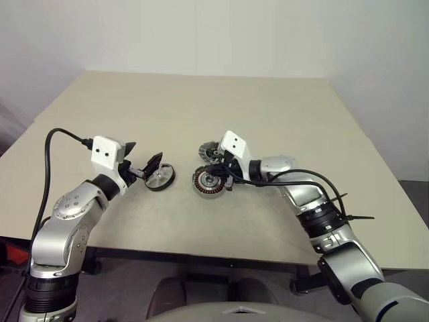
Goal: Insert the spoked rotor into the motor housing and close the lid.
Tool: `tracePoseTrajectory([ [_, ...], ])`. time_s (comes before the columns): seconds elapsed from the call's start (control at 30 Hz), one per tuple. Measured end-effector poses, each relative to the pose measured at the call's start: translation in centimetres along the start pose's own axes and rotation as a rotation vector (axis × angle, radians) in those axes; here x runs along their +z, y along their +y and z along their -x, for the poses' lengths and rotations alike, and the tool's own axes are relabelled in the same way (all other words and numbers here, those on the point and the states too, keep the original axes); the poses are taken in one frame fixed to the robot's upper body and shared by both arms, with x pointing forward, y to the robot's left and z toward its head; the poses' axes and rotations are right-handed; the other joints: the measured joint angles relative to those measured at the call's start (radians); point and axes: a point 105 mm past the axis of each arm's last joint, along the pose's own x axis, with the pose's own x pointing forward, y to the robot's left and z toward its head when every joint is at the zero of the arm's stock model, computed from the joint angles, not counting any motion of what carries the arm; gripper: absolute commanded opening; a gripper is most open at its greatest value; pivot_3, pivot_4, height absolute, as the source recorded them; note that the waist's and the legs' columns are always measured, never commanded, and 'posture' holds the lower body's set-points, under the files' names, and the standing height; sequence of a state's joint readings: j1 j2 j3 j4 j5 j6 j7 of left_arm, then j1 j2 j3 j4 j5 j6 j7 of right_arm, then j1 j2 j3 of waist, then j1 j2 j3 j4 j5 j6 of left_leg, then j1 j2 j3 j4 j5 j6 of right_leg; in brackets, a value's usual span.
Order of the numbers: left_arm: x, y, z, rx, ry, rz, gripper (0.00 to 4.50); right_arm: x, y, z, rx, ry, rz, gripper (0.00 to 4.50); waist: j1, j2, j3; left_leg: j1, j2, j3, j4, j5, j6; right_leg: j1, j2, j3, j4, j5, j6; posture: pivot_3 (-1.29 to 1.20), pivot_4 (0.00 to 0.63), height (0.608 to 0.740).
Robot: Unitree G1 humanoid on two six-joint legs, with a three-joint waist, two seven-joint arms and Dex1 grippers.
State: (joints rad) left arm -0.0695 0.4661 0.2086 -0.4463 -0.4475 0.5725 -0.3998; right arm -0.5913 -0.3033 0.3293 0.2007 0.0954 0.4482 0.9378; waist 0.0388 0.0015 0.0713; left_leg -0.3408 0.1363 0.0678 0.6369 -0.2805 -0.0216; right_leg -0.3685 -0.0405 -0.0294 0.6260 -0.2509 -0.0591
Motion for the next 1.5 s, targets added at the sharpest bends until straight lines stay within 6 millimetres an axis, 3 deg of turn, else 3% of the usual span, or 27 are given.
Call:
tracePoseTrajectory([
  [0.1,0.0,0.1,0.0,0.002,0.0,-0.001,4.5,-1.4,-0.1,-0.5,-0.011,0.035,-0.047,0.05,0.001,0.0,0.0,0.0,0.0,0.0,0.0,0.0,0.0,0.0,0.0,0.0,0.0,0.0,0.0,0.0,0.0,0.74],
  [0.43,0.1,0.2,0.1,0.008,-0.001,-0.005,4.5,-1.4,-0.6,0.1,-0.037,0.052,-0.037,0.05,0.001,0.0,0.0,0.002,0.0,0.0,0.0,0.0,0.0,0.002,0.0,0.0,0.0,0.0,0.0,0.0,0.0,0.74],
  [0.63,0.1,0.3,0.1,0.01,-0.001,-0.005,4.5,-0.2,-0.4,0.6,-0.023,0.027,-0.008,0.05,0.0,0.0,0.0,0.002,0.0,0.0,-0.002,0.0,-0.001,0.001,0.0,0.0,0.0,0.0,0.0,0.0,0.0,0.74],
  [1.07,0.2,0.6,0.3,0.022,-0.004,-0.008,4.5,-1.6,0.2,0.0,-0.019,0.043,-0.07,0.05,0.0,0.0,0.0,0.003,0.0,0.0,-0.002,0.0,-0.001,0.002,0.0,0.0,-0.001,0.0,0.0,0.0,0.0,0.74],
  [1.27,0.2,0.7,0.3,0.024,-0.005,-0.008,4.5,-1.5,-0.1,0.2,-0.026,0.046,-0.059,0.05,0.0,0.0,0.0,0.003,0.0,0.0,-0.002,0.001,-0.001,0.002,0.0,0.0,-0.001,0.0,0.0,0.0,0.0,0.74],
  [1.5,0.2,0.7,0.3,0.025,-0.004,-0.008,4.5,0.5,0.2,0.4,-0.004,0.003,-0.007,0.05,0.0,0.0,0.0,0.003,0.0,0.0,-0.003,0.001,-0.001,0.002,0.0,0.0,-0.001,0.0,0.0,0.0,0.0,0.74],
])
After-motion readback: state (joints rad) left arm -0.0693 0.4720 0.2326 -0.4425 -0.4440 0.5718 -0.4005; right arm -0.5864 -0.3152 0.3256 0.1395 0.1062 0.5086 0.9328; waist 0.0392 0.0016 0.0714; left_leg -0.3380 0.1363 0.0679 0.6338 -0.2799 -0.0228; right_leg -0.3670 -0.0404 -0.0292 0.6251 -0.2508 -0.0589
